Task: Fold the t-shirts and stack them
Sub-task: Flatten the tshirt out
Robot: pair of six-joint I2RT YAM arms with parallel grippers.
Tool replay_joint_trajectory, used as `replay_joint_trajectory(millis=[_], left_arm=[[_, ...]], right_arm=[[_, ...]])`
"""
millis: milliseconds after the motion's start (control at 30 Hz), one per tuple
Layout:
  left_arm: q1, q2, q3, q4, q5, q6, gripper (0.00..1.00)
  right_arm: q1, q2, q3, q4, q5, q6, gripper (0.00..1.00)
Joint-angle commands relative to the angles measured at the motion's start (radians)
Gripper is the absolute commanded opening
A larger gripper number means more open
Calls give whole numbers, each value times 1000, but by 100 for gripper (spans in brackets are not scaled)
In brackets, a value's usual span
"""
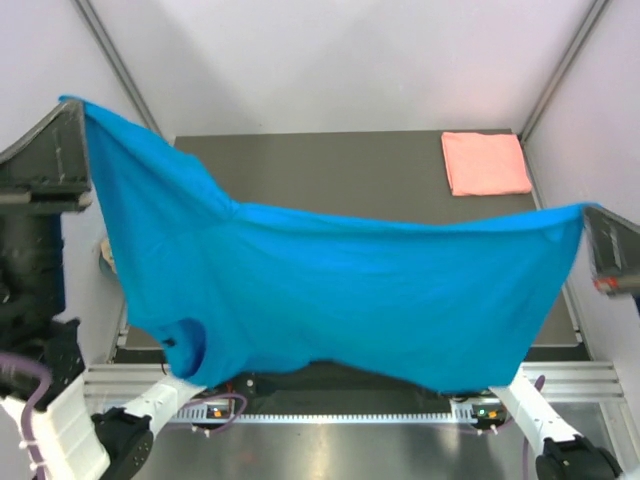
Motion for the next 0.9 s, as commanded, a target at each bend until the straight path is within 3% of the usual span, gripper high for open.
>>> replay_joint_trajectory(millis=[0,233,433,600,867], left_arm=[[6,132,-66,29,-65,120,0],[6,181,-554,277,-105,132,0],[7,374,-803,493,-119,146,0],[7,674,-792,601,-88,146,0],[6,957,-585,638,-121,174,0]], right_arm=[[-6,122,-169,122,23,-12,0],[-7,179,-623,462,114,-47,0],[-21,292,-1013,799,142,-40,0],[-58,530,-1153,1108,34,-17,0],[-90,895,-966,1282,-93,-73,0]])
